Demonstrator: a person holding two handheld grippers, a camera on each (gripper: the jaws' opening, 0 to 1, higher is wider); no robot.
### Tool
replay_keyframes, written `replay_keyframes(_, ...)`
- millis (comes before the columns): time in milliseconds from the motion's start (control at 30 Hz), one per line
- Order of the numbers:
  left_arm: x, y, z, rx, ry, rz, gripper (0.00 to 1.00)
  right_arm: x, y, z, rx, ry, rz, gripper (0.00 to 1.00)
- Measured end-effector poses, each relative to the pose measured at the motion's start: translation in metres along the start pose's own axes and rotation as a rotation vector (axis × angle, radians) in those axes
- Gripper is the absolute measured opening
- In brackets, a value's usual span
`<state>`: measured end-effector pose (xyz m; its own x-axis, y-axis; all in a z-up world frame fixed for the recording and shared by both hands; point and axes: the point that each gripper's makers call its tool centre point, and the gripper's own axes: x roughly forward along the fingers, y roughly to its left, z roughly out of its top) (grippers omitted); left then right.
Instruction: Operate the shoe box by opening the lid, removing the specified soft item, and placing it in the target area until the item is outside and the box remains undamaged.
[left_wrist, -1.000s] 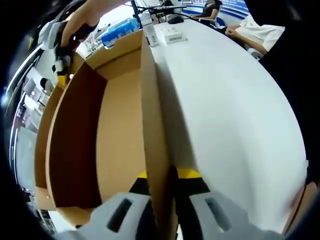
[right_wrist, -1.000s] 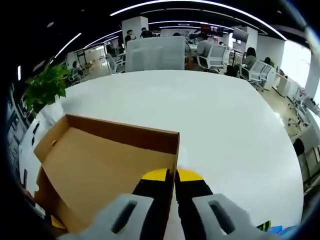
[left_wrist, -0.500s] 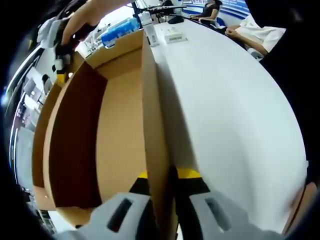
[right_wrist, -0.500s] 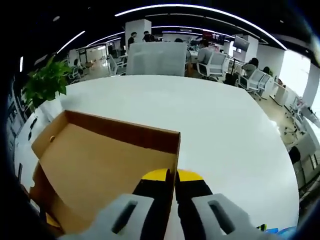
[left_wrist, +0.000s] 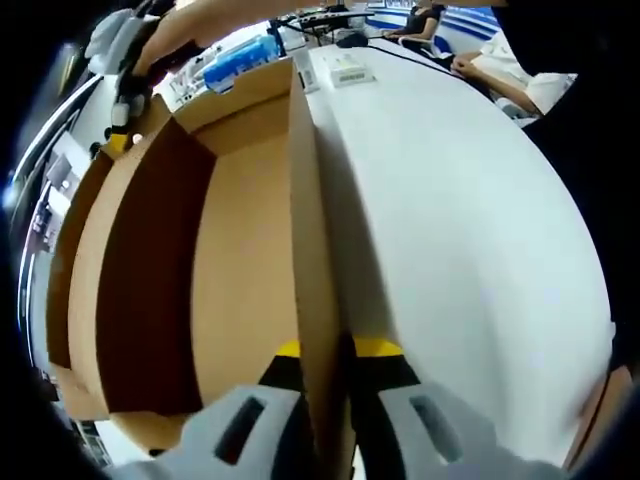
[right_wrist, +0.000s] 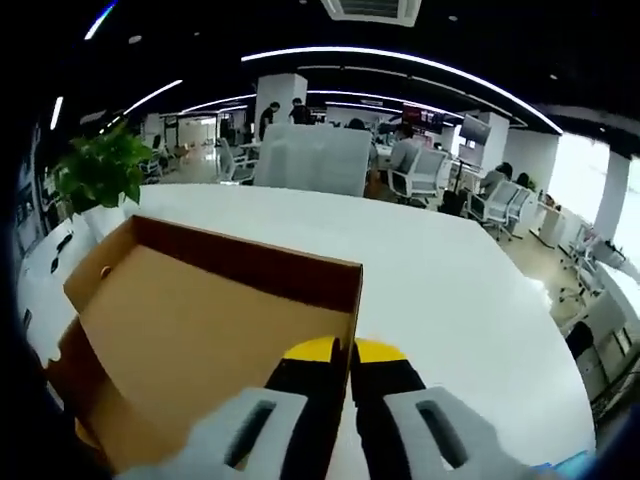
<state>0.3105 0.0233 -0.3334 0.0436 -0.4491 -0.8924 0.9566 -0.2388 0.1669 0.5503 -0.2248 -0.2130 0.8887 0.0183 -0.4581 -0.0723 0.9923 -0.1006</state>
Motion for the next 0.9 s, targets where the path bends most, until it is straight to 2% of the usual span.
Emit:
replay_keyframes(33, 0.000, 0.000, 0.000, 0.000, 0.000, 0.000, 0.06, -0.001, 0.000, 0.000, 0.017, -0.008, -0.004, 0.03)
replay_keyframes(200, 0.000, 0.001, -0.001, -0.006, 0.003, 0.000, 0.06, -0.012, -0.002, 0.011, 0.009, -0.152, -0.035, 0.02)
replay_keyframes(333, 0.000, 0.000, -0.001, -0.005, 0.002, -0.005, 0.06, -0.028, -0.003, 0.014, -0.029, -0.220, -0.065, 0.03)
replay_keyframes(500, 0.000, -0.001, -0.001, -0.008, 0.002, -0.011, 0.06, -0.042, -0.003, 0.022, -0.035, -0.288, -0.095, 0.03)
replay_keyframes(600, 0.000, -0.001, -0.002, -0.010, 0.002, -0.009, 0.06, -0.052, 0.000, 0.028, -0.077, -0.334, -0.120, 0.03)
replay_keyframes(767, 0.000, 0.000, -0.003, -0.013, 0.004, -0.010, 0.06, -0.068, 0.000, 0.031, -0.081, -0.379, -0.115, 0.03)
replay_keyframes(800, 0.000, 0.000, -0.003, -0.014, 0.004, -0.010, 0.06, -0.073, 0.003, 0.035, -0.084, -0.412, -0.102, 0.03)
replay_keyframes(867, 0.000, 0.001, -0.003, -0.016, 0.003, -0.008, 0.06, -0.076, 0.004, 0.035, -0.079, -0.422, -0.098, 0.03)
replay_keyframes(900, 0.001, 0.001, -0.004, -0.017, 0.003, -0.007, 0.06, -0.078, 0.005, 0.037, -0.072, -0.451, -0.089, 0.03)
